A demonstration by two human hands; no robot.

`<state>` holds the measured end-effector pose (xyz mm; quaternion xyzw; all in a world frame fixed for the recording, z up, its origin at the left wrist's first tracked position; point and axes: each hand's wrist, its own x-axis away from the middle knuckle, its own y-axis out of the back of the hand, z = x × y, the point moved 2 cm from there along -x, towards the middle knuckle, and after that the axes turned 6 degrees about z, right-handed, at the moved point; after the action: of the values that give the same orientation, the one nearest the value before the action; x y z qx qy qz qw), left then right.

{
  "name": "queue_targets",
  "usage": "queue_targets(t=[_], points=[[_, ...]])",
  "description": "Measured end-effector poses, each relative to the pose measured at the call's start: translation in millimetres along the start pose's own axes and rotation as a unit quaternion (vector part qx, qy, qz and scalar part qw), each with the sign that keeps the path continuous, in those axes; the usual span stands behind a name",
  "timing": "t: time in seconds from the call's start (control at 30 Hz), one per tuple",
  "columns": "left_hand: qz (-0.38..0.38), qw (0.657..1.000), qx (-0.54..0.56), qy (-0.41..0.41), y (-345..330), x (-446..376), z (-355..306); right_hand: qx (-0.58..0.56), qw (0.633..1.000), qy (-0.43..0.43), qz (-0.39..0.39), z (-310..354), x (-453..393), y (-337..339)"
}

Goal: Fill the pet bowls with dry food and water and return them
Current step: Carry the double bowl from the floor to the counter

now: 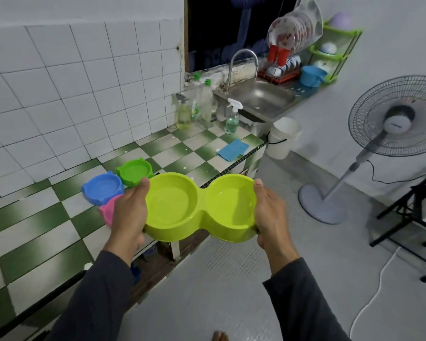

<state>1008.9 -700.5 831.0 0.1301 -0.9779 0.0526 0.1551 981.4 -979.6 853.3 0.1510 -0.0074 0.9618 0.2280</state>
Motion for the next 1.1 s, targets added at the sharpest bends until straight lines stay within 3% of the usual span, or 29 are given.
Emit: queue_targets(t=[0.5,1.1], points=[[-0.048,0.998,0.038,0.033,-59,-98,-7,0.014,0.998,0.004,0.053,15,-134,-35],[-0.025,1.0,-0.01,-0.001,-71,-315,-27,0.021,1.0,-0.007,0.015,11,-273,-152]])
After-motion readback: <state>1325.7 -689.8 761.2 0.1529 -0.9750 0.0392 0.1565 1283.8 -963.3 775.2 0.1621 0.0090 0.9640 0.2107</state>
